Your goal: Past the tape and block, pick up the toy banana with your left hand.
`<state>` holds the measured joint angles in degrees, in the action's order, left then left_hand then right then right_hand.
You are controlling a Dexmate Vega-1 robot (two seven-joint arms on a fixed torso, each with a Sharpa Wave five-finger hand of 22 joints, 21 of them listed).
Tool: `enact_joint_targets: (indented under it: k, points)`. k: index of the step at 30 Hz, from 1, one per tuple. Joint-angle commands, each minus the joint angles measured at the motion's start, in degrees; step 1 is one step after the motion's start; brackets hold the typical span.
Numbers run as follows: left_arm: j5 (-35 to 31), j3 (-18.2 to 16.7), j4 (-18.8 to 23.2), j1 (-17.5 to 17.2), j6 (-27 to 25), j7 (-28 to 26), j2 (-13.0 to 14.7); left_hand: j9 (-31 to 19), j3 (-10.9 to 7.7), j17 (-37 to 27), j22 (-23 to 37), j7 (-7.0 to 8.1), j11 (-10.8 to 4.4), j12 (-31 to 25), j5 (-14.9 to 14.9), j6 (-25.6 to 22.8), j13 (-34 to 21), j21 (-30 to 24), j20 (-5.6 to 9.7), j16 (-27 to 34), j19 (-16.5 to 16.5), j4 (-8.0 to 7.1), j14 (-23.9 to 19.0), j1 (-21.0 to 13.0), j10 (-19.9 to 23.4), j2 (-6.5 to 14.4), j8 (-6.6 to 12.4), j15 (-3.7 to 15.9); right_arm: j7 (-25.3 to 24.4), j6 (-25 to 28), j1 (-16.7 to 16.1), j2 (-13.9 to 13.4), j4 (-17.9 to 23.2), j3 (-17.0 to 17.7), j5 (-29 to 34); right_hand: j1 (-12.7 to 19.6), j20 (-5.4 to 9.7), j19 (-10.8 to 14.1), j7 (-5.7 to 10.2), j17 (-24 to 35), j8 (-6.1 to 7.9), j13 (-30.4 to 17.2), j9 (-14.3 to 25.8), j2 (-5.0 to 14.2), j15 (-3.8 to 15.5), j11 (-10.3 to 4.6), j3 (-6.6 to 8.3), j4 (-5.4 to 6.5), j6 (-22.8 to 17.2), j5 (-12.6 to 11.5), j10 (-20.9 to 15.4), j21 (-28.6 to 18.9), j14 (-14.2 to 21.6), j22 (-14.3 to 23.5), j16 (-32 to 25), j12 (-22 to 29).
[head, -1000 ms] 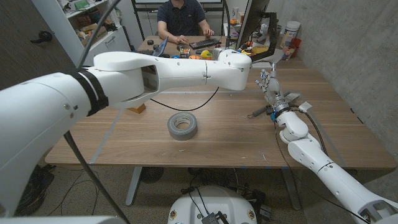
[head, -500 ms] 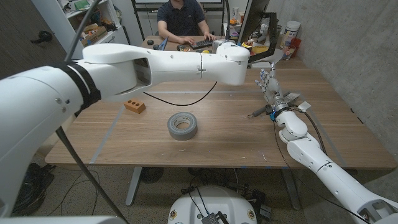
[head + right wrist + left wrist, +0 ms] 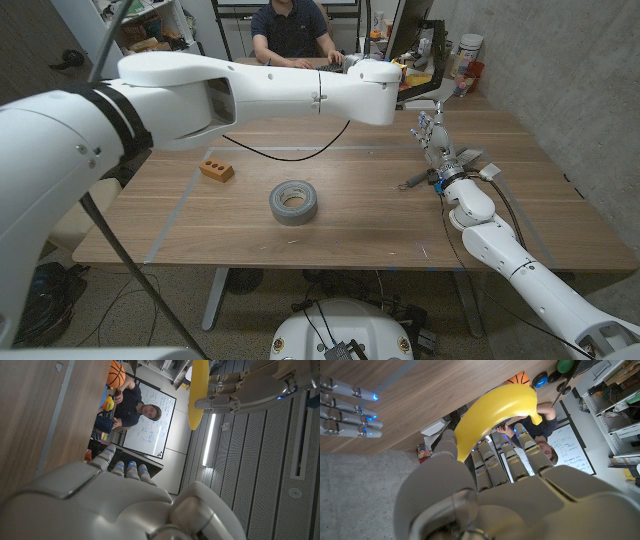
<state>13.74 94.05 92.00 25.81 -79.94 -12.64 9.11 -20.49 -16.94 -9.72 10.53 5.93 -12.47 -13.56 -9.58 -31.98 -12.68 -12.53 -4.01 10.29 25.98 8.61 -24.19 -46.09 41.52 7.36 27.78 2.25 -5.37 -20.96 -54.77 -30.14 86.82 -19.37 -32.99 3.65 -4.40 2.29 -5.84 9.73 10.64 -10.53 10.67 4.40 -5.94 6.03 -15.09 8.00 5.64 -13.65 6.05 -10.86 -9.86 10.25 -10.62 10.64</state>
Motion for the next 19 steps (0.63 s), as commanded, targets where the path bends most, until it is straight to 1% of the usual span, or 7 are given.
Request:
enact_joint_targets:
  k: [1, 6, 8, 11, 19]
  points:
    - [18.93, 3.6, -2.87, 5.47, -0.05, -14.04, -2.26, -0.47, -1.07, -0.18, 0.18, 5.15, -0.22, 0.23, -0.44, -13.89, -0.16, 0.06, -0.38, -0.02, 0.32, -0.68, -0.24, 0.08, 0.29, 0.49, 0.41, -0.27, 0.1, -0.33, -0.23, -0.08, 0.17, 0.14, -0.12, 0.09, -0.48, 0.02, 0.16, 0.25, 0.41, -0.09, 0.17, 0.56, -0.26, -0.17, -0.49, 0.08, -0.12, -0.52, 0.01, -0.43, -0.09, 0.18, -0.3, 0.28]
    - [18.82, 3.73, -3.63, 5.43, -0.05, -13.67, -2.67, -0.62, -1.2, -0.18, 0.19, 5.09, -0.22, 0.29, -0.44, -13.88, -0.23, 0.05, -0.31, 0.0, 0.33, -0.72, -0.29, 0.15, 0.27, 0.55, 0.44, -0.23, 0.17, -0.39, -0.19, 0.0, -0.04, 0.18, -0.25, 0.1, -0.52, -0.01, 0.15, 0.25, 0.41, -0.09, 0.17, 0.57, -0.25, -0.15, -0.5, 0.08, -0.13, -0.52, -0.02, -0.41, -0.08, 0.18, -0.31, 0.29]
    - [18.32, 3.71, -3.86, 5.31, -0.05, -13.16, -2.8, -0.68, -1.27, -0.18, 0.2, 5.31, -0.22, 0.33, -0.44, -13.83, -0.26, 0.05, -0.37, -0.01, 0.31, -0.72, -0.25, 0.19, 0.27, 0.56, 0.42, -0.26, 0.21, -0.45, -0.15, 0.02, -0.13, 0.19, -0.26, 0.11, -0.54, 0.0, 0.13, 0.25, 0.41, -0.09, 0.17, 0.57, -0.31, -0.13, -0.51, 0.08, -0.12, -0.53, 0.01, -0.42, -0.11, 0.18, -0.3, 0.27]
    - [17.37, 3.54, -3.82, 5.06, -0.05, -12.48, -2.76, -0.67, -1.35, -0.18, 0.2, 5.11, -0.22, 0.37, -0.44, -13.9, -0.3, 0.05, -0.36, 0.0, 0.31, -0.73, -0.27, 0.25, 0.25, 0.54, 0.4, -0.24, 0.3, -0.5, -0.06, 0.05, -0.31, 0.18, -0.28, 0.12, -0.54, 0.01, 0.13, 0.25, 0.41, -0.09, 0.17, 0.57, -0.27, -0.14, -0.52, 0.08, -0.11, -0.53, 0.03, -0.42, -0.11, 0.18, -0.3, 0.27]
    - [15.44, 3.24, -4.2, 4.64, -0.05, -10.74, -2.96, -0.58, -1.5, -0.16, 0.19, 5.36, -0.22, 0.45, -0.43, -14.03, -0.3, 0.03, -0.25, 0.0, 0.4, -0.64, -0.32, 0.28, 0.38, 0.4, 0.31, -0.1, 0.32, -0.69, 0.09, 0.11, -0.51, 0.26, -0.28, 0.13, -0.55, 0.05, 0.13, 0.25, 0.4, -0.09, 0.17, 0.59, -0.32, -0.12, -0.53, 0.08, -0.1, -0.53, 0.01, -0.44, -0.11, 0.18, -0.3, 0.28]
